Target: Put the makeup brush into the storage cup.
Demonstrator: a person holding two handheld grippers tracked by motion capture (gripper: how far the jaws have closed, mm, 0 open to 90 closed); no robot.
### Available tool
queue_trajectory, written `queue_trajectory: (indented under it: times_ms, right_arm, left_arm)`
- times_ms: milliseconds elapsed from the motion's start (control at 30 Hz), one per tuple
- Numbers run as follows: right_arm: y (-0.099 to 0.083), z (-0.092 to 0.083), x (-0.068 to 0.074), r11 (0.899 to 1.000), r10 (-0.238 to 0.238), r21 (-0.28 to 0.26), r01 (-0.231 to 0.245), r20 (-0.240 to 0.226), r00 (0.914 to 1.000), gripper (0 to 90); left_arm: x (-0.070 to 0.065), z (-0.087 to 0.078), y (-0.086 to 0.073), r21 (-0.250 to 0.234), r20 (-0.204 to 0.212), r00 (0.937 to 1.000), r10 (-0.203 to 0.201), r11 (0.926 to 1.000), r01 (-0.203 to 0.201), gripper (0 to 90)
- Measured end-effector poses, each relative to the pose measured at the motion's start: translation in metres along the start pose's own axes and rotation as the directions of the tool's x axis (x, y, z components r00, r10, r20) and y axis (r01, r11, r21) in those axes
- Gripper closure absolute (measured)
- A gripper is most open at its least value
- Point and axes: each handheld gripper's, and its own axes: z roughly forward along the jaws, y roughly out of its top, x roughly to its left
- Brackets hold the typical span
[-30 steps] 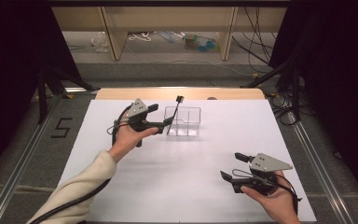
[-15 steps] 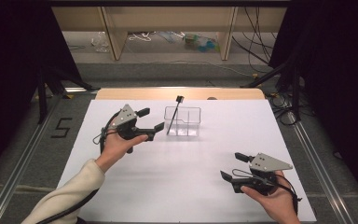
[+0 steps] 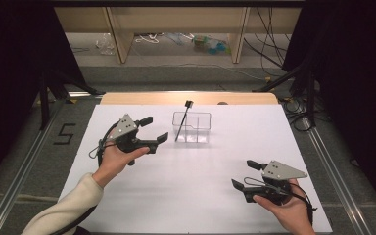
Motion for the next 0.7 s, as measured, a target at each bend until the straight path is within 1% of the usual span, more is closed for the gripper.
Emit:
queue_trajectory:
  times_ms: [267, 300, 400, 467, 500, 533, 600, 700]
  right_arm:
    - [0.0, 0.0, 0.0, 1.0, -0.001, 0.002, 0.001, 0.004, 1.0, 19.1]
    - [0.0, 0.0, 0.0, 1.0, -0.001, 0.004, 0.001, 0.005, 1.0, 19.1]
    - [0.0, 0.0, 0.0, 1.0, -0.002, 0.002, 0.002, 0.007, 1.0, 19.1]
    - [0.0, 0.0, 0.0, 1.0, 0.0, 0.002, 0.0, 0.006, 1.0, 19.1]
    - [0.0, 0.0, 0.0, 1.0, 0.001, 0.002, -0.001, 0.005, 1.0, 19.1]
    - [0.0, 0.0, 0.0, 1.0, 0.001, 0.002, -0.001, 0.005, 1.0, 19.1]
    - [0.0, 0.0, 0.0, 1.0, 0.001, 0.002, -0.001, 0.005, 1.0, 19.1]
    - [0.0, 0.0, 0.0, 1.0, 0.001, 0.002, -0.001, 0.005, 1.0, 19.1]
  left_arm:
    - [-0.005, -0.012, -0.001, -0.01, 0.002, 1.0, -0.001, 1.0, 0.001, 15.8]
    - [-0.006, -0.013, -0.001, -0.012, 0.007, 1.0, 0.005, 0.9999, -0.005, 15.8]
    - [-0.007, -0.016, -0.001, -0.015, 0.003, 1.0, 0.001, 0.9999, -0.001, 15.8]
    - [-0.008, -0.019, -0.001, -0.015, 0.001, 0.9999, 0.01, 0.9998, -0.01, 15.8]
    - [-0.009, -0.02, -0.001, -0.019, 0.0, 1.0, 0.004, 0.9998, -0.004, 15.8]
    - [-0.009, -0.021, -0.001, -0.02, 0.004, 0.9999, 0.016, 0.9997, -0.016, 15.8]
    - [-0.01, -0.023, -0.002, -0.023, 0.002, 1.0, 0.007, 0.9997, -0.007, 15.8]
    - [-0.012, -0.027, -0.003, -0.022, 0.003, 1.0, 0.009, 0.9997, -0.009, 15.8]
